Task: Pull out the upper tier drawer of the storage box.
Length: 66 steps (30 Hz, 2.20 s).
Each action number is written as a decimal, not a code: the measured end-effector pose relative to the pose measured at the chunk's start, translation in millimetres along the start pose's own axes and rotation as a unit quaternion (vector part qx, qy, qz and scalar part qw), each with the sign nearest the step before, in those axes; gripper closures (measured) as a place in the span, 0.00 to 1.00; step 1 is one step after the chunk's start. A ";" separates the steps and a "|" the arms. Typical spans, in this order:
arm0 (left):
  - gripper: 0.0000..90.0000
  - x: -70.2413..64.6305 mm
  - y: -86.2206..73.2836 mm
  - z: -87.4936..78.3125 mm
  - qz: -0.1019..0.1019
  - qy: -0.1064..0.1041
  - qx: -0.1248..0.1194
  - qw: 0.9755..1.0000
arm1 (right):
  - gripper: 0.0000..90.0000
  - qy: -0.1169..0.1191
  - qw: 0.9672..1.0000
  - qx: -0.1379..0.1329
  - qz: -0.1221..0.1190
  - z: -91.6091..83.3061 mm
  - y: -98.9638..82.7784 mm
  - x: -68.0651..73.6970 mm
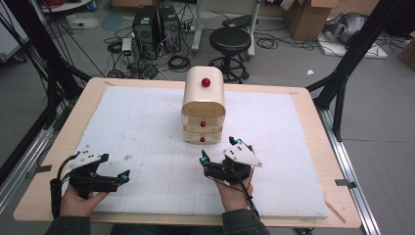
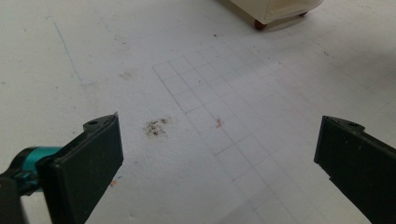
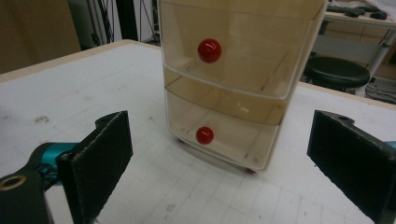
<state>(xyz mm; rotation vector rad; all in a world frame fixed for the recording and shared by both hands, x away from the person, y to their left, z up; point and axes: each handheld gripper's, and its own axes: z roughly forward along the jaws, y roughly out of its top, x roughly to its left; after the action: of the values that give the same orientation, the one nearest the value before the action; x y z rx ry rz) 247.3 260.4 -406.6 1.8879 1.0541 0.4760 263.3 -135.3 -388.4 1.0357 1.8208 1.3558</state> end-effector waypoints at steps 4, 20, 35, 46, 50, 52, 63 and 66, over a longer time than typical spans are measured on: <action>0.02 0.3 0.1 -0.5 0.001 -0.001 0.001 1.000 | 0.06 -0.006 1.000 -0.001 -0.003 7.0 9.1 6.6; 0.02 1.1 -0.2 -0.6 0.001 -0.001 0.001 1.000 | 0.29 -0.042 0.999 -0.007 0.003 37.6 25.5 21.9; 0.02 1.3 -0.5 -0.1 -0.002 -0.002 -0.001 1.000 | 0.55 -0.093 0.996 -0.002 0.001 52.5 25.5 30.1; 0.02 2.3 -1.0 -0.4 -0.005 -0.004 -0.001 1.000 | 0.73 -0.111 0.994 -0.004 0.001 58.4 24.1 33.9; 0.02 2.7 -1.0 -0.5 -0.004 -0.003 0.000 1.000 | 0.78 -0.114 0.993 -0.007 0.003 58.5 24.5 32.5; 0.02 2.4 -1.0 -0.5 -0.005 -0.004 -0.001 1.000 | 0.79 -0.111 0.994 -0.006 0.004 58.6 24.5 32.7; 0.02 2.8 -1.0 -1.3 -0.003 -0.001 -0.001 1.000 | 0.80 -0.102 0.995 -0.002 0.008 56.7 25.5 30.0; 0.02 2.4 -0.9 -1.6 -0.004 -0.001 -0.002 1.000 | 0.80 -0.098 0.995 0.001 0.010 54.6 25.9 29.9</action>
<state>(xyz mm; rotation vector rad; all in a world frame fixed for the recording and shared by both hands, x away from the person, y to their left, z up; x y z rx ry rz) 247.1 263.4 -406.8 1.8807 1.0585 0.4715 300.5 -79.8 -379.0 1.1487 1.6715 1.2185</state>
